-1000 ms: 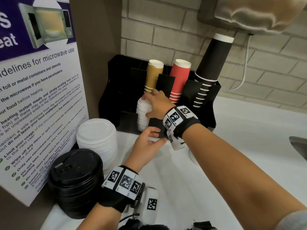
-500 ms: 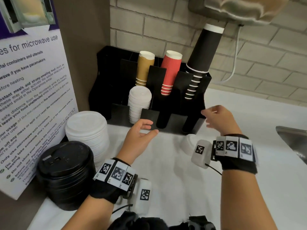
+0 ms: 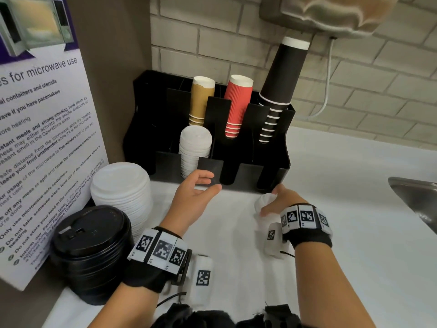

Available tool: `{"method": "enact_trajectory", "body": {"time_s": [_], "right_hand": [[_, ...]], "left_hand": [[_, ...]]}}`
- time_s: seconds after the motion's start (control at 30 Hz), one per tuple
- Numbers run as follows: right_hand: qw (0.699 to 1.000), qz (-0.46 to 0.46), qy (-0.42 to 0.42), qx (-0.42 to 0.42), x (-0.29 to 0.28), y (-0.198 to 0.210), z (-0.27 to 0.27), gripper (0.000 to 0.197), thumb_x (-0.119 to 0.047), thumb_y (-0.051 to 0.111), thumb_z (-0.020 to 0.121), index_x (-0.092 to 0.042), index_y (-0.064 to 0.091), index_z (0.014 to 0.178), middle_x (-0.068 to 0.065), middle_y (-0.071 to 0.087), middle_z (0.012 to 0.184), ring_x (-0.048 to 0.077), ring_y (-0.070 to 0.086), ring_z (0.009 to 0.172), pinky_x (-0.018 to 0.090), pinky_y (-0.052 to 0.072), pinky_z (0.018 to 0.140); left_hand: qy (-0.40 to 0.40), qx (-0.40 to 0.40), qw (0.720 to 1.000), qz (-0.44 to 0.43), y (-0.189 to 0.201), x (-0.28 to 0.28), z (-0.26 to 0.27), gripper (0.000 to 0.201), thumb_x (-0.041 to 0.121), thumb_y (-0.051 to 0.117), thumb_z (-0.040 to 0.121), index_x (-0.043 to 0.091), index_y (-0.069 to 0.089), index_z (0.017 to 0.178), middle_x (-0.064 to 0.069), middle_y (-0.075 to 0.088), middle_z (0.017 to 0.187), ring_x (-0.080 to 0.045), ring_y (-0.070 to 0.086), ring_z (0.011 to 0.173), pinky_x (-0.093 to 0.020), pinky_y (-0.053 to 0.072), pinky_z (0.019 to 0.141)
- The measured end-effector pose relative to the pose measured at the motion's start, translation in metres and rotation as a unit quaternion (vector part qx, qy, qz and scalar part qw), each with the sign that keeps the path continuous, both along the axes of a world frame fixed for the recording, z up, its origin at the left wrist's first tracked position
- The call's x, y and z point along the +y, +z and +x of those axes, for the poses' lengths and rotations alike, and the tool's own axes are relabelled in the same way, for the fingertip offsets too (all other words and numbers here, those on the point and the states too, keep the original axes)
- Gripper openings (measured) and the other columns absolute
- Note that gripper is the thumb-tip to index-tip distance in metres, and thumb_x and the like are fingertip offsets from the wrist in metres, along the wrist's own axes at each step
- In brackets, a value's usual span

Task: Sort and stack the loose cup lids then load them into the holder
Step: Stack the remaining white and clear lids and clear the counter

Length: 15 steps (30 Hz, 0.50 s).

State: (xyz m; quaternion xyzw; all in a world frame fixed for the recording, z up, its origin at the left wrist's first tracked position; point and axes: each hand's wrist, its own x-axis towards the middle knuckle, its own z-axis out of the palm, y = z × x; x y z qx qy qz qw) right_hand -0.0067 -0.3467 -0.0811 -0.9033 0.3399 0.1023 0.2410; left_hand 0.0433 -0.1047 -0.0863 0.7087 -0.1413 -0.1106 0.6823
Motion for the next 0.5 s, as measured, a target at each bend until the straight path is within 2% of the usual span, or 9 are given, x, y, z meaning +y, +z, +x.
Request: {"method": "enact_trajectory", "body": {"time_s": [0.07,0.1,0.2,0.27,0.3,0.33,0.4,0.47,0.5], "right_hand": [[1.000,-0.007,-0.005,0.002,-0.001,0.002,0.000,0.077,-0.027,0.080,0.064,-0.018,0.042,0.131,-0.009,0.050,0.080,0.015,0.052,0.071,0.024,0.036,0.052],[1.000,-0.016,-0.009,0.001,-0.001,0.005,0.000,0.075,-0.029,0.079,0.065,-0.019,0.042,0.130,-0.008,0.051,0.081,0.017,0.054,0.074,0.026,0.039,0.057],[0.998,-0.053,0.004,-0.021,0.000,0.020,-0.002,0.072,-0.038,0.078,0.067,-0.023,0.041,0.127,-0.001,0.053,0.097,0.023,0.053,0.088,0.033,0.042,0.073],[0.995,0.013,0.044,-0.084,0.007,0.034,-0.004,0.065,-0.043,0.079,0.066,-0.031,0.043,0.118,0.000,0.055,0.105,0.020,0.056,0.091,0.030,0.042,0.073],[0.988,0.066,0.077,-0.120,0.013,0.042,-0.005,0.064,-0.047,0.080,0.064,-0.037,0.044,0.115,0.000,0.058,0.104,0.019,0.058,0.091,0.028,0.043,0.072],[0.976,0.117,0.114,-0.145,0.022,0.050,-0.006,0.064,-0.050,0.080,0.061,-0.044,0.045,0.114,0.000,0.060,0.103,0.017,0.061,0.091,0.027,0.044,0.072],[0.948,0.201,0.182,-0.169,0.043,0.062,-0.007,0.064,-0.052,0.080,0.060,-0.053,0.046,0.114,0.001,0.065,0.101,0.015,0.064,0.090,0.026,0.046,0.075],[0.920,0.264,0.228,-0.181,0.059,0.065,-0.005,0.062,-0.040,0.082,0.065,-0.049,0.049,0.117,0.006,0.067,0.105,0.021,0.066,0.095,0.035,0.053,0.082],[0.909,0.286,0.239,-0.188,0.064,0.065,-0.003,0.062,-0.033,0.083,0.067,-0.045,0.050,0.118,0.010,0.067,0.107,0.025,0.067,0.098,0.040,0.054,0.087]], "left_hand": [[0.000,0.001,1.000,0.002,0.000,0.000,-0.001,0.020,0.025,0.069,0.087,0.036,0.060,0.101,0.009,0.061,0.110,-0.014,0.062,0.096,-0.029,0.051,0.083],[0.000,0.000,1.000,0.004,0.000,0.000,-0.001,0.021,0.025,0.069,0.087,0.036,0.060,0.102,0.009,0.061,0.111,-0.014,0.062,0.096,-0.029,0.051,0.083],[-0.005,-0.006,1.000,0.009,0.001,0.000,-0.001,0.024,0.025,0.071,0.086,0.035,0.060,0.105,0.008,0.060,0.114,-0.012,0.063,0.093,-0.023,0.050,0.077],[-0.031,-0.017,0.999,0.019,0.001,0.000,-0.003,0.035,0.027,0.077,0.081,0.036,0.058,0.110,0.010,0.059,0.116,-0.010,0.064,0.093,-0.013,0.047,0.067],[-0.052,-0.023,0.998,0.022,0.002,-0.001,-0.005,0.045,0.032,0.080,0.076,0.038,0.057,0.114,0.012,0.058,0.119,-0.008,0.064,0.096,-0.012,0.047,0.066],[-0.077,-0.028,0.996,0.021,0.003,-0.002,-0.007,0.058,0.039,0.082,0.069,0.041,0.054,0.120,0.014,0.057,0.123,-0.006,0.062,0.101,-0.014,0.048,0.069],[-0.120,-0.036,0.992,0.007,0.004,-0.004,-0.010,0.082,0.047,0.081,0.059,0.046,0.044,0.132,0.014,0.051,0.134,-0.006,0.057,0.114,-0.020,0.051,0.083],[-0.146,-0.037,0.988,-0.024,0.005,-0.006,-0.012,0.092,0.044,0.082,0.059,0.047,0.036,0.139,0.011,0.045,0.144,-0.012,0.053,0.124,-0.032,0.049,0.098],[-0.150,-0.038,0.987,-0.041,0.006,-0.006,-0.012,0.091,0.040,0.084,0.062,0.048,0.036,0.139,0.011,0.045,0.145,-0.014,0.053,0.126,-0.037,0.049,0.101]]}}
